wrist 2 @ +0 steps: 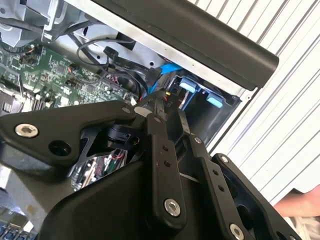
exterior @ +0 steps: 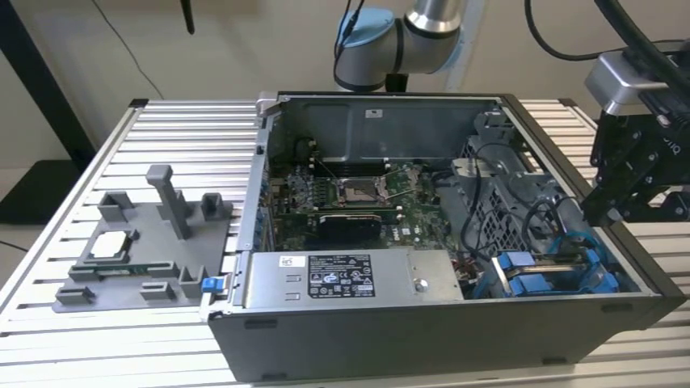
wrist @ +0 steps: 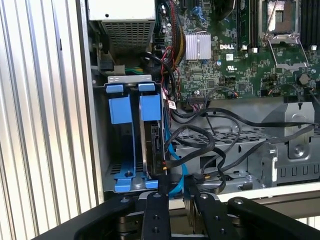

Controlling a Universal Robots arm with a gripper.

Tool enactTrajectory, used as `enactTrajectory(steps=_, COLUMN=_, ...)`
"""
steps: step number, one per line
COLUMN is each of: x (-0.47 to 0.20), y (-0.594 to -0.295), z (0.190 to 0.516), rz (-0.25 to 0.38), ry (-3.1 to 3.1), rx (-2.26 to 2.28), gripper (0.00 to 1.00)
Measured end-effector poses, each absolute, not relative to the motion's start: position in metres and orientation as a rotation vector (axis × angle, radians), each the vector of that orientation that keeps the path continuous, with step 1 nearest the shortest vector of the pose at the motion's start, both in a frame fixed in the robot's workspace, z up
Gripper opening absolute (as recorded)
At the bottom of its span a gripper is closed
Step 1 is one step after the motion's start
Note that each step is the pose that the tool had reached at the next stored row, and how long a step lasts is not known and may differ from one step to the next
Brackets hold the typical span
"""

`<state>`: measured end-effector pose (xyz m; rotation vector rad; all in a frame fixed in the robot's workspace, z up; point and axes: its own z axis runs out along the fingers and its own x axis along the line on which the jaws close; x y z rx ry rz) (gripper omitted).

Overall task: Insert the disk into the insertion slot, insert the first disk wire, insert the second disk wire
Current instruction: 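Insert the second disk wire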

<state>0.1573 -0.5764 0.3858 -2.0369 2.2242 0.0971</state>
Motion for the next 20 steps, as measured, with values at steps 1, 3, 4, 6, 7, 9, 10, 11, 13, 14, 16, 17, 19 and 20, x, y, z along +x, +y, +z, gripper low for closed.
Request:
enactTrajectory(steps=1, x=0.1573, y=-0.5761, z=0.3857, rz=0.097, ry=2.224, rx=-2.037, gripper=1.0)
enactTrajectory(steps=3, x=0.1573, y=-0.5752, z=0.3857, rz=0.097, ry=2.224, rx=-2.037, gripper=1.0)
enactTrajectory(steps=4, x=0.1574, y=-0.5744, z=0.3857, rz=0.097, ry=2.224, rx=-2.037, gripper=1.0)
enactTrajectory(steps=6, x=0.1574, y=-0.573, z=0.3856, rz=0.097, ry=2.224, rx=-2.037, gripper=1.0)
enactTrajectory(steps=7, x=0.1574, y=-0.5723, z=0.3855, rz=0.097, ry=2.224, rx=-2.037, gripper=1.0)
enactTrajectory(steps=9, x=0.1575, y=-0.5706, z=0.3854, rz=0.097, ry=2.224, rx=-2.037, gripper=1.0)
enactTrajectory(steps=10, x=0.1575, y=-0.5699, z=0.3853, rz=0.097, ry=2.224, rx=-2.037, gripper=1.0)
enactTrajectory(steps=11, x=0.1575, y=-0.5693, z=0.385, rz=0.097, ry=2.224, rx=-2.036, gripper=1.0)
enactTrajectory(steps=13, x=0.1578, y=-0.5684, z=0.3841, rz=0.095, ry=2.222, rx=-2.035, gripper=1.0)
enactTrajectory(steps=14, x=0.1583, y=-0.5679, z=0.3836, rz=0.094, ry=2.222, rx=-2.035, gripper=1.0)
enactTrajectory(steps=16, x=0.1604, y=-0.5674, z=0.3829, rz=0.094, ry=2.221, rx=-2.035, gripper=1.0)
enactTrajectory(steps=17, x=0.1618, y=-0.5673, z=0.3827, rz=0.094, ry=2.221, rx=-2.035, gripper=1.0)
enactTrajectory(steps=19, x=0.1639, y=-0.5673, z=0.3818, rz=0.095, ry=2.221, rx=-2.035, gripper=1.0)
enactTrajectory(steps=20, x=0.1648, y=-0.5673, z=0.3811, rz=0.095, ry=2.221, rx=-2.035, gripper=1.0)
